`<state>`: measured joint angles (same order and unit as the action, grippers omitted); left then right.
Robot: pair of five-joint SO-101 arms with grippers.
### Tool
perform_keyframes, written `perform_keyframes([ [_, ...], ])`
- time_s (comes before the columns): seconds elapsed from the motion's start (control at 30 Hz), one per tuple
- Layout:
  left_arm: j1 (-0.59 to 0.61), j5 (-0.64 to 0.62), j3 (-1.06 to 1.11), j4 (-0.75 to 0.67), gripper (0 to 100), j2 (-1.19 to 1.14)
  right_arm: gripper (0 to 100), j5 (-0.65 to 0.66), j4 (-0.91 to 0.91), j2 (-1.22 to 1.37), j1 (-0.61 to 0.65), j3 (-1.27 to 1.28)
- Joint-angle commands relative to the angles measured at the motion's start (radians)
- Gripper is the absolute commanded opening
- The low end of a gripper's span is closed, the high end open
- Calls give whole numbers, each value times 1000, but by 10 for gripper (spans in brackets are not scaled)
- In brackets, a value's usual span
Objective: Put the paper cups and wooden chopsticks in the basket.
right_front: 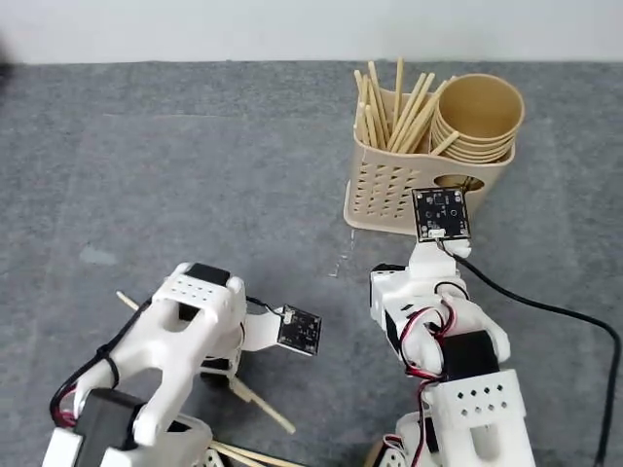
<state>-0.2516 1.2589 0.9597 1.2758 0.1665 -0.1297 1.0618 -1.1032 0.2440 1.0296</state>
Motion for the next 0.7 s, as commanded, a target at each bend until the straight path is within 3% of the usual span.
perform_keyframes([
  [0.0,-37,-38,22,-11,83,-11,12,-6,-18,-31,-35,-12],
  [0.3,-146,-339,41,-114,67,-11,9,-8,28,-260,-71,18],
  [0.4,-149,-368,41,-124,10,-11,9,-8,28,-334,-71,41],
  [0.67,-143,-463,19,-127,11,-8,9,-8,27,-383,-77,55],
])
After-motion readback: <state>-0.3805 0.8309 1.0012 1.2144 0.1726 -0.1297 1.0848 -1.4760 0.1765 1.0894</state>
